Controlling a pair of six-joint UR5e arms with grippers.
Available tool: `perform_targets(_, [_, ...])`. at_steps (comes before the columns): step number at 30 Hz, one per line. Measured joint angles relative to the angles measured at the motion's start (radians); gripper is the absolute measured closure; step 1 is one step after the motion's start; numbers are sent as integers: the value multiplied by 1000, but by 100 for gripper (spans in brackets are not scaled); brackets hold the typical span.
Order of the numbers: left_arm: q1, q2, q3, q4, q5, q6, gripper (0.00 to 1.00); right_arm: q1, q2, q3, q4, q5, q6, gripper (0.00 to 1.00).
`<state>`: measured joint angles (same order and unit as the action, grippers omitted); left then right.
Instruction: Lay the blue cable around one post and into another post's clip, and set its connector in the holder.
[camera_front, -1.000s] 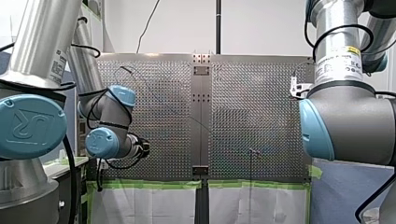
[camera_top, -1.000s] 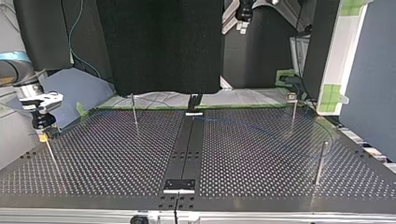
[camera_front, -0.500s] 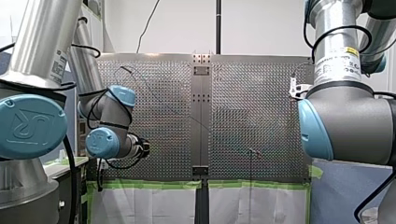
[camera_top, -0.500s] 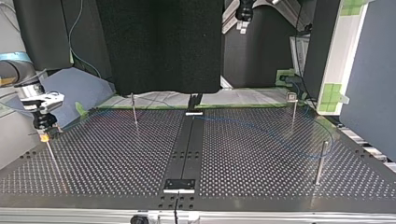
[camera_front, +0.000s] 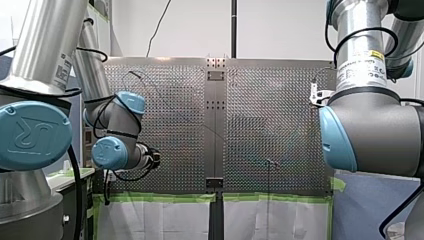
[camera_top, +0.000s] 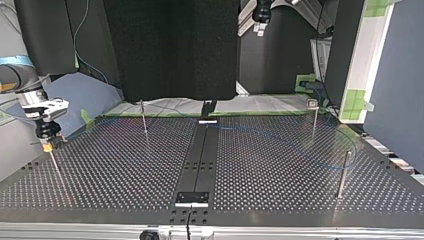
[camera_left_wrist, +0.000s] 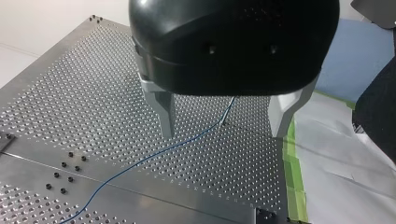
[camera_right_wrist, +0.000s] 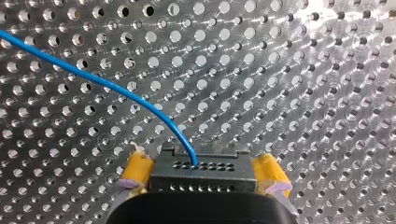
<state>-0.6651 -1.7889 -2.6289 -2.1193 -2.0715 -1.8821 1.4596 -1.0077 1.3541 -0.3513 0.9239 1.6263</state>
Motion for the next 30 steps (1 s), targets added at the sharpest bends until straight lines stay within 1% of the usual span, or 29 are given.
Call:
perform_targets(10, [1, 0, 0, 1, -4, 0, 0, 0, 0, 0, 0, 0, 0, 0])
perform_targets(30, [0, 1, 1, 27, -14, -3, 0, 0, 0, 0, 0, 0, 0, 0])
